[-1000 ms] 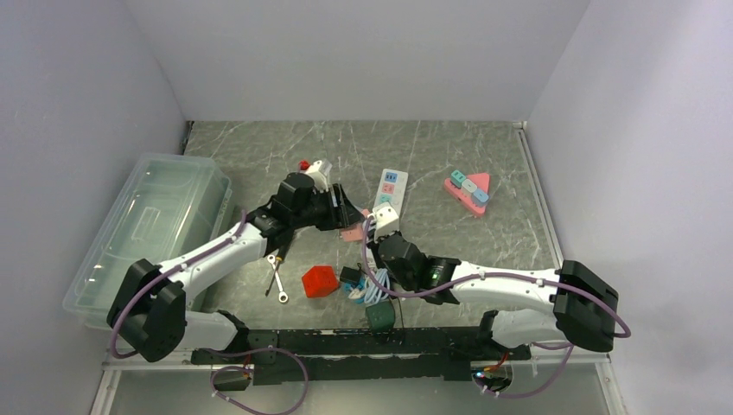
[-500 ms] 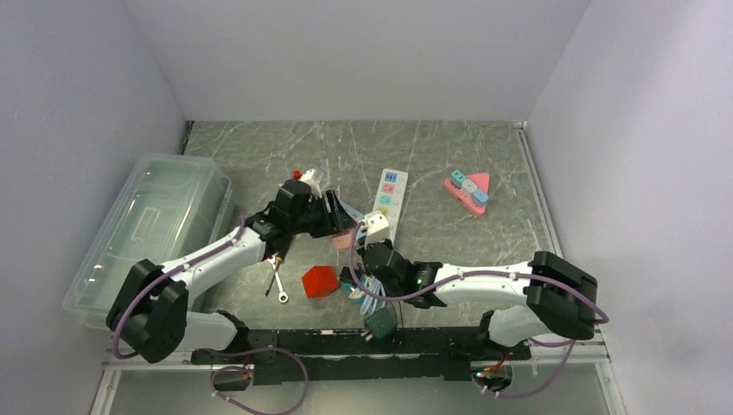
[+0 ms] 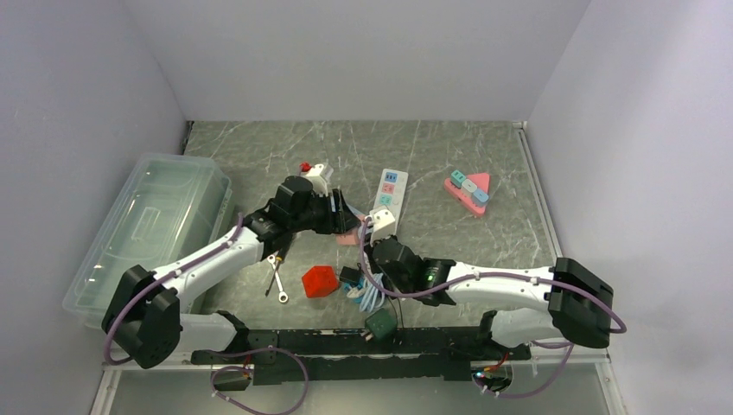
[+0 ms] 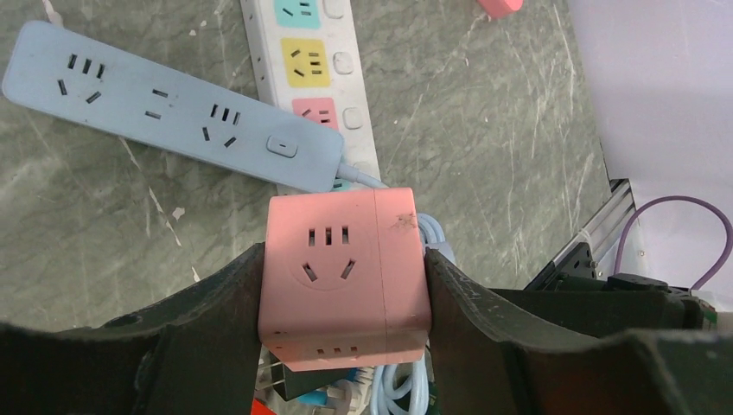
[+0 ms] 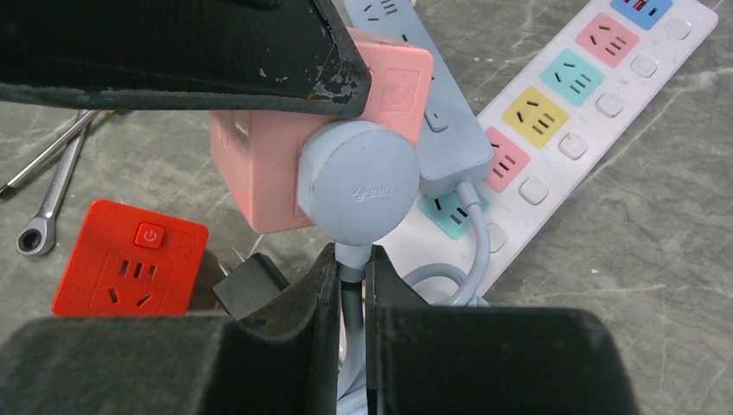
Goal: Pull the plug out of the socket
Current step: Remove the plug from the socket.
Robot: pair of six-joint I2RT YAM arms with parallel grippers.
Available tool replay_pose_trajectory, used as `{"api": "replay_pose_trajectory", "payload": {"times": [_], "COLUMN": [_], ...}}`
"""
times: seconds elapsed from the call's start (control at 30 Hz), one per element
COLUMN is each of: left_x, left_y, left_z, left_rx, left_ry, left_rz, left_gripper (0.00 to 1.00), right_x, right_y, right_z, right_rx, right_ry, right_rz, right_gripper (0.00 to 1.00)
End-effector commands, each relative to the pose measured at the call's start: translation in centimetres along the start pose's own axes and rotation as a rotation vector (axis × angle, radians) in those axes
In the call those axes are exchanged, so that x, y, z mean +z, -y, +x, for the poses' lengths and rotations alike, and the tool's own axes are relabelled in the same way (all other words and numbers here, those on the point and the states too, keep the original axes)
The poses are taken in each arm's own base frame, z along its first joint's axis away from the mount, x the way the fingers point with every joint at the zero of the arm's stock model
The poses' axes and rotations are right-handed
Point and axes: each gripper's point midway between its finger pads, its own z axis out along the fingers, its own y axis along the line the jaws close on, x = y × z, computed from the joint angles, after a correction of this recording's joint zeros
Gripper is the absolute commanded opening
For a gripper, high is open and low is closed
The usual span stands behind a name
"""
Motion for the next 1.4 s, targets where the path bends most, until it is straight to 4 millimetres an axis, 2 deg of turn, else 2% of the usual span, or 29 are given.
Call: {"api": "replay_pose_trajectory", "payload": {"times": [0.0, 0.27, 0.5, 0.6, 0.73, 0.87, 1.03, 1.17, 1.27, 1.37], "left_x": [-0.7, -1.0, -1.1, -1.3, -1.4, -0.9, -0.2, -0.6, -1.0, -1.0], "left_y": [-4.3, -2.3, 0.5, 1.1, 1.2, 0.1, -2.9, -4.5, -5.0, -4.5], "left_z": [-0.9, -2.4, -4.2, -4.7, -5.0, -4.1, -1.8, -1.1, -1.1, -1.3], "left_rx": [0.137, -0.047, -0.159, -0.181, -0.176, -0.113, 0.057, 0.194, 0.239, 0.193], "left_ry": [0.036, 0.117, 0.192, 0.217, 0.230, 0.192, 0.107, 0.076, 0.070, 0.082], "left_rz": [-0.184, -0.132, -0.006, 0.025, 0.032, -0.015, -0.110, -0.168, -0.189, -0.180], "left_gripper": [0.00, 0.00, 0.00, 0.00, 0.00, 0.00, 0.00, 0.00, 0.00, 0.00], "right_x": [-0.7, 0.6, 1.7, 2.1, 2.3, 2.0, 0.8, -0.2, -0.4, -0.1], "right_y": [0.5, -1.1, -4.3, -5.4, -5.9, -4.9, -2.5, -0.4, 0.5, 0.5], "right_z": [-5.1, -2.4, 0.0, 0.7, 1.2, 0.7, -1.9, -4.0, -4.8, -4.5], "right_rx": [0.056, 0.097, 0.111, 0.116, 0.111, 0.102, 0.105, 0.140, 0.144, 0.134], "right_ry": [0.124, 0.071, 0.011, -0.006, -0.020, -0.003, 0.050, 0.095, 0.108, 0.097], "right_rz": [0.016, -0.019, -0.098, -0.125, -0.130, -0.096, -0.044, -0.026, -0.017, -0.014], "right_gripper": [0.00, 0.00, 0.00, 0.00, 0.00, 0.00, 0.00, 0.00, 0.00, 0.00]}}
